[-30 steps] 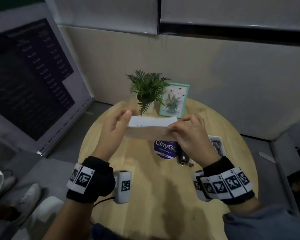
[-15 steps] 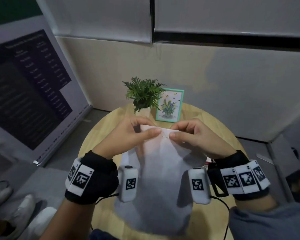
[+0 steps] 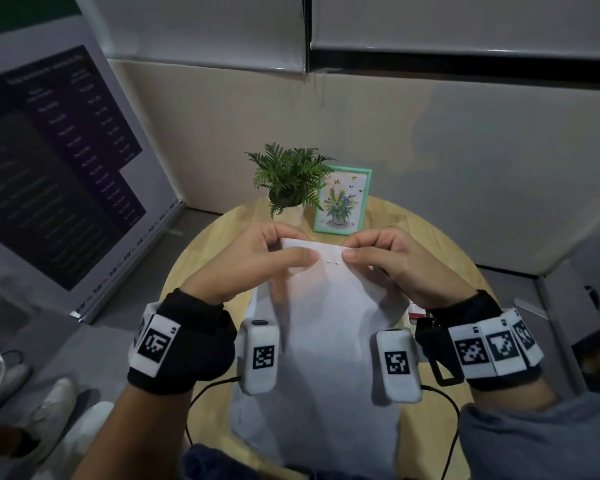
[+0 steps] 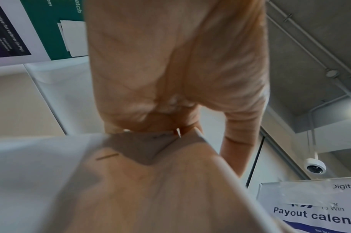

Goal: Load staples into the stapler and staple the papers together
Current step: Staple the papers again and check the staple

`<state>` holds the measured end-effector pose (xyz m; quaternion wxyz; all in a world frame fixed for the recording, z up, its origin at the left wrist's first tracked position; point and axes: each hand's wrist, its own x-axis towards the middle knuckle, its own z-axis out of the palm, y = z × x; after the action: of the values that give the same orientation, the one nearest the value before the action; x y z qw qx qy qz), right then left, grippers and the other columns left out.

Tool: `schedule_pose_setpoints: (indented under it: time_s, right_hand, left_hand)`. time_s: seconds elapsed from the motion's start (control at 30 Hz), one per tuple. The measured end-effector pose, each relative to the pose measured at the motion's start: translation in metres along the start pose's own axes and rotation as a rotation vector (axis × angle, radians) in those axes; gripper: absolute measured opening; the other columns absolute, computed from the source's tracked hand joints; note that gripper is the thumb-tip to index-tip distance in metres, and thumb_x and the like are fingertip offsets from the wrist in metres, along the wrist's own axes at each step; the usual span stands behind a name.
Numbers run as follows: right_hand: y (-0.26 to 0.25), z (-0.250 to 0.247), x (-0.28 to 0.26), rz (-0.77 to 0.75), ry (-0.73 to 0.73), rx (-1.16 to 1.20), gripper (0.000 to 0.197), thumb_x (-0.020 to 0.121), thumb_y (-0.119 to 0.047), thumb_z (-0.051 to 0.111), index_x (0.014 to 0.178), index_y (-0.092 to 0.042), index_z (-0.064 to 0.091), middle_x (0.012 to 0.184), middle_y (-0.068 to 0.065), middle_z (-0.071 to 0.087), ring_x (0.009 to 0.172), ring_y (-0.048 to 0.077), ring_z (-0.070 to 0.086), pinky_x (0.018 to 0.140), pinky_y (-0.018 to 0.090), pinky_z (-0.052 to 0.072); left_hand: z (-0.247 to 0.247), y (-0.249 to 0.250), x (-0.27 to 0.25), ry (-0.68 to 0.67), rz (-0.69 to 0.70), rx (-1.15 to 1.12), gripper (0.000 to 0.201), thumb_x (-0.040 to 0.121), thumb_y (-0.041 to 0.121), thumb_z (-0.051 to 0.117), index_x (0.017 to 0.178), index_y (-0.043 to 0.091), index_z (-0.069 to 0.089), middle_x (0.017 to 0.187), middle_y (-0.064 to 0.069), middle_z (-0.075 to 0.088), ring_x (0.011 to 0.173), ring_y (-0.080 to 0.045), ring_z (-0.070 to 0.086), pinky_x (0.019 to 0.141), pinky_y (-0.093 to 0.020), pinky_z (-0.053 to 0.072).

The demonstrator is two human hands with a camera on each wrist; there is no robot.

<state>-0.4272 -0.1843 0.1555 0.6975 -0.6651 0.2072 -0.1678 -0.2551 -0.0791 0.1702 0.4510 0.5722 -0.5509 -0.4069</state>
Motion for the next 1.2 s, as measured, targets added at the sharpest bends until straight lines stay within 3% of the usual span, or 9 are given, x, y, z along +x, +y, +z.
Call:
schedule_pose_setpoints:
  time_s: [0.2, 0.4, 0.53, 0.7, 0.8, 0.93, 1.0, 1.1, 1.2]
  right_hand:
    - [-0.001, 0.003, 0.0, -0.018, 0.076, -0.066, 0.015, 0.072, -0.016, 0.059, 0.062, -0.017, 0.07, 0.073, 0.015, 0.055, 0.064, 0.022, 0.046, 0.051, 0.019, 0.036]
    - [-0.004, 0.004, -0.002, -0.086, 0.046, -0.212, 0.012, 0.078, -0.005, 0.072, 0.068, -0.011, 0.068, 0.056, -0.007, 0.062, 0.051, 0.0, 0.052, 0.048, 0.007, 0.038]
    - [-0.001, -0.003, -0.003, -0.051, 0.037, -0.228, 0.008, 0.081, -0.003, 0.068, 0.076, -0.009, 0.071, 0.078, 0.012, 0.068, 0.071, 0.015, 0.058, 0.062, 0.016, 0.048]
    - [0.006, -0.013, -0.005, -0.023, 0.094, -0.225, 0.013, 0.084, -0.004, 0.065, 0.092, 0.005, 0.068, 0.097, 0.029, 0.069, 0.078, 0.021, 0.062, 0.068, 0.025, 0.052]
    - [0.008, -0.013, -0.005, -0.044, 0.091, -0.26, 0.014, 0.084, -0.006, 0.065, 0.092, 0.006, 0.068, 0.099, 0.031, 0.067, 0.077, 0.021, 0.061, 0.072, 0.032, 0.05]
    - [0.009, -0.009, -0.001, -0.137, 0.08, -0.36, 0.01, 0.083, -0.008, 0.067, 0.088, 0.001, 0.07, 0.096, 0.028, 0.069, 0.079, 0.015, 0.059, 0.075, 0.029, 0.048]
    - [0.009, -0.007, 0.001, -0.192, 0.069, -0.431, 0.005, 0.083, -0.008, 0.068, 0.085, -0.004, 0.071, 0.09, 0.025, 0.07, 0.077, 0.011, 0.058, 0.073, 0.025, 0.047]
    - [0.01, -0.002, 0.004, -0.246, 0.095, -0.485, 0.008, 0.082, -0.013, 0.069, 0.085, -0.005, 0.07, 0.078, 0.018, 0.07, 0.068, 0.01, 0.059, 0.068, 0.026, 0.047]
    - [0.017, -0.001, 0.007, -0.346, 0.275, -0.599, 0.027, 0.08, -0.025, 0.066, 0.105, -0.014, 0.066, 0.102, 0.003, 0.069, 0.095, 0.016, 0.061, 0.086, 0.031, 0.046]
  left_hand:
    - [0.003, -0.001, 0.0, 0.049, -0.018, 0.032, 0.023, 0.08, 0.009, 0.068, 0.061, 0.024, 0.069, 0.054, 0.012, 0.063, 0.053, 0.0, 0.056, 0.054, -0.01, 0.043]
    - [0.009, 0.003, 0.001, 0.058, -0.046, 0.105, 0.02, 0.086, 0.004, 0.063, 0.07, 0.015, 0.069, 0.052, 0.014, 0.064, 0.051, 0.005, 0.055, 0.053, -0.005, 0.039]
    - [0.006, 0.004, 0.001, 0.092, -0.062, 0.121, 0.019, 0.087, 0.009, 0.063, 0.07, 0.011, 0.069, 0.055, 0.013, 0.065, 0.054, 0.005, 0.056, 0.056, -0.006, 0.041]
    - [-0.007, -0.007, 0.002, 0.18, -0.063, 0.131, 0.026, 0.083, 0.026, 0.063, 0.076, 0.002, 0.071, 0.072, -0.006, 0.064, 0.069, -0.013, 0.054, 0.069, -0.021, 0.041]
    - [-0.008, -0.006, 0.0, 0.18, -0.008, 0.228, 0.015, 0.084, 0.021, 0.068, 0.081, 0.007, 0.073, 0.075, 0.003, 0.066, 0.069, 0.001, 0.056, 0.07, -0.01, 0.041]
    - [-0.008, -0.004, -0.003, 0.197, 0.155, 0.764, 0.034, 0.057, 0.068, 0.065, 0.078, 0.042, 0.065, 0.091, 0.019, 0.062, 0.092, 0.003, 0.043, 0.095, -0.014, 0.017]
    - [-0.009, -0.005, -0.002, 0.188, 0.183, 0.904, 0.047, 0.052, 0.076, 0.057, 0.079, 0.038, 0.067, 0.09, 0.02, 0.064, 0.095, -0.005, 0.043, 0.092, -0.024, 0.017]
    - [-0.011, -0.011, 0.0, 0.189, 0.184, 0.966, 0.047, 0.065, 0.072, 0.051, 0.075, 0.029, 0.069, 0.066, 0.006, 0.066, 0.07, -0.012, 0.053, 0.085, -0.03, 0.031]
    - [-0.009, -0.012, -0.01, 0.314, 0.201, 0.917, 0.029, 0.083, 0.051, 0.056, 0.083, 0.027, 0.073, 0.065, 0.005, 0.069, 0.059, -0.011, 0.057, 0.063, -0.027, 0.044]
